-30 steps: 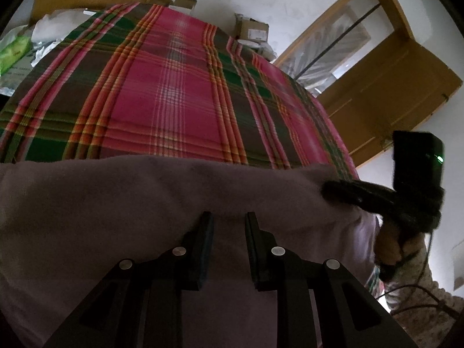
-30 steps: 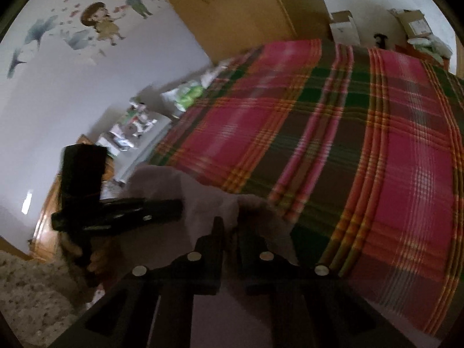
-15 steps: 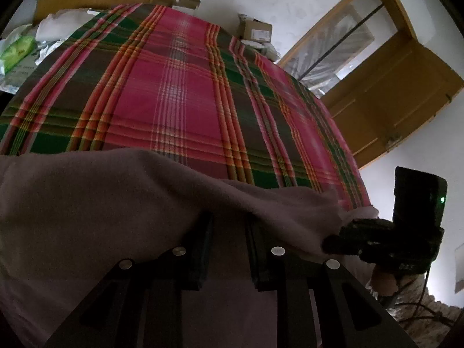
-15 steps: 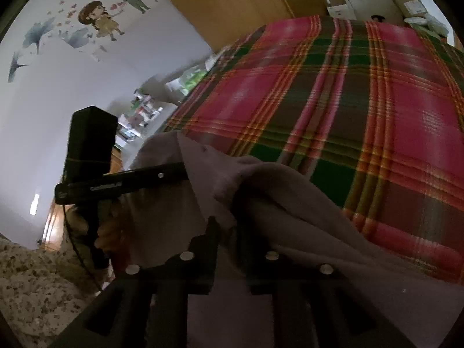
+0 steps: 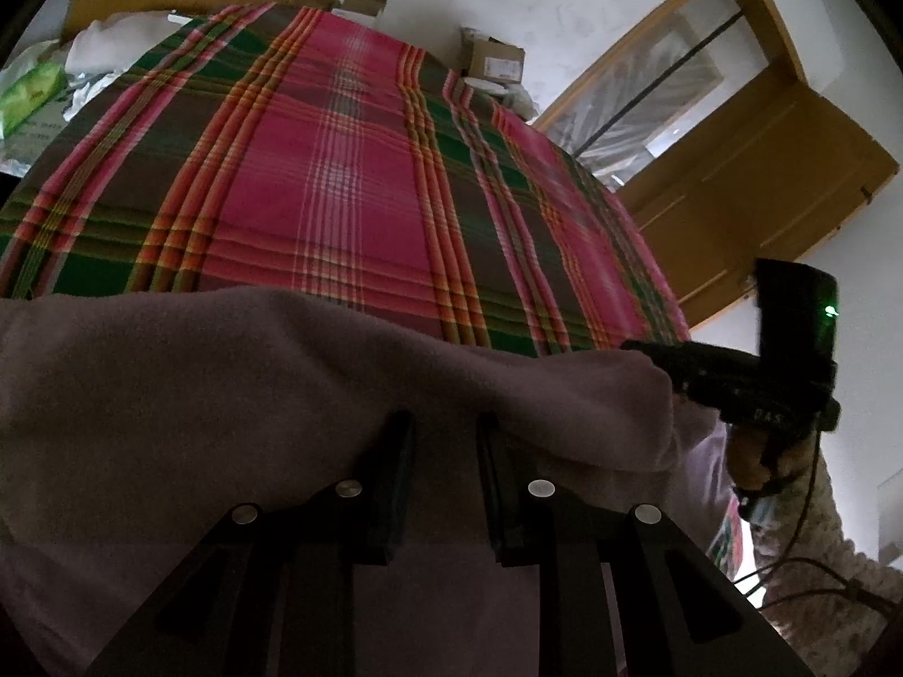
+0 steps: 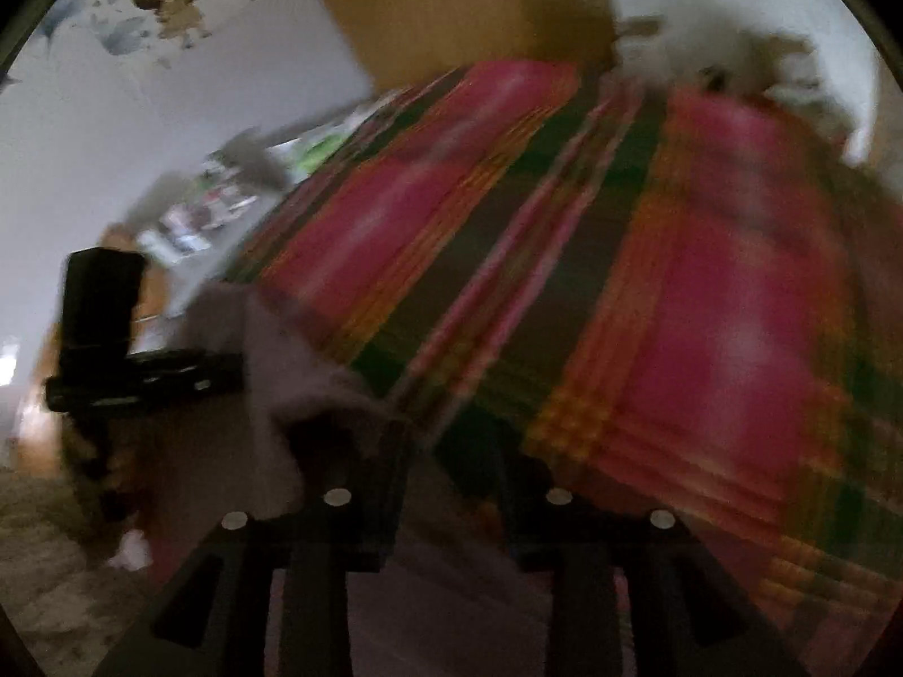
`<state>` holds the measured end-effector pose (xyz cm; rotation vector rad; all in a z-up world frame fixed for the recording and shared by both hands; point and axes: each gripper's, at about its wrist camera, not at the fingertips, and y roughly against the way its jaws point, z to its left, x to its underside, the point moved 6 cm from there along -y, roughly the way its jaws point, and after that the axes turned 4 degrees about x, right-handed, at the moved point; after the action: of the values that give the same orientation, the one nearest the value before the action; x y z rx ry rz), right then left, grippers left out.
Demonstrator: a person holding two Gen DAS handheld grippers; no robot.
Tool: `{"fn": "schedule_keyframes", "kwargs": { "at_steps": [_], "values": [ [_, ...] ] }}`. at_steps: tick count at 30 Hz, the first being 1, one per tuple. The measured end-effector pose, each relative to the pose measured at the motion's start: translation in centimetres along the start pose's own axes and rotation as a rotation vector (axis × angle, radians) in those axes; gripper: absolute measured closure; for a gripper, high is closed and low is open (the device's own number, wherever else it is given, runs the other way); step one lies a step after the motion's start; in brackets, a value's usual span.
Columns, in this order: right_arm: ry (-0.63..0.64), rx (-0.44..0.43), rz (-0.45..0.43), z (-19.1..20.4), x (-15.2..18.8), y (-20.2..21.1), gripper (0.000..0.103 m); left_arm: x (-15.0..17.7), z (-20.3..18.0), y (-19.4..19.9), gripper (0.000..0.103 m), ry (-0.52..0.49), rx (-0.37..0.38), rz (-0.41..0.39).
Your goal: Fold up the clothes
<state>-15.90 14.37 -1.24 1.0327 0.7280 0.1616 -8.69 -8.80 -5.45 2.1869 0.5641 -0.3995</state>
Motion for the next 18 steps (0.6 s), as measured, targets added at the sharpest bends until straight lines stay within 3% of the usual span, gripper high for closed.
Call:
{"fn": "schedule_keyframes", "kwargs": {
  "at_steps": [5, 8, 9, 10, 14, 18],
  "values": [
    [0.061, -0.064, 0.034, 1.2, -0.3, -1.1, 0.071, -0.2, 0.0, 0.1, 0.08, 0.001, 0.001, 0.007],
    [0.062, -0.061, 0.05, 1.0, -0.3, -1.3, 0.074, -0.2, 0.1, 0.2, 0.08, 0.004, 0.005, 0.006],
    [0.059, -0.059, 0.057, 0.9, -0.3, -1.4, 0.09, -0.2, 0.1, 0.2, 0.08, 0.007, 0.006, 0.006],
    [0.059, -0.055, 0.061, 0.8, -0.4, -1.5, 0.099, -0.3, 0.1, 0.1, 0.08, 0.007, 0.006, 0.006],
    [0.102, 0.018, 0.003, 0.7, -1.4, -0.8, 0.098, -0.3, 0.0, 0.0, 0.08, 0.005, 0.002, 0.007],
    [0.083, 0.038, -0.023, -0.3, -3.2, -1.1, 0.098, -0.3, 0.1, 0.0, 0.08, 0.01, 0.006, 0.003]
  ]
}}
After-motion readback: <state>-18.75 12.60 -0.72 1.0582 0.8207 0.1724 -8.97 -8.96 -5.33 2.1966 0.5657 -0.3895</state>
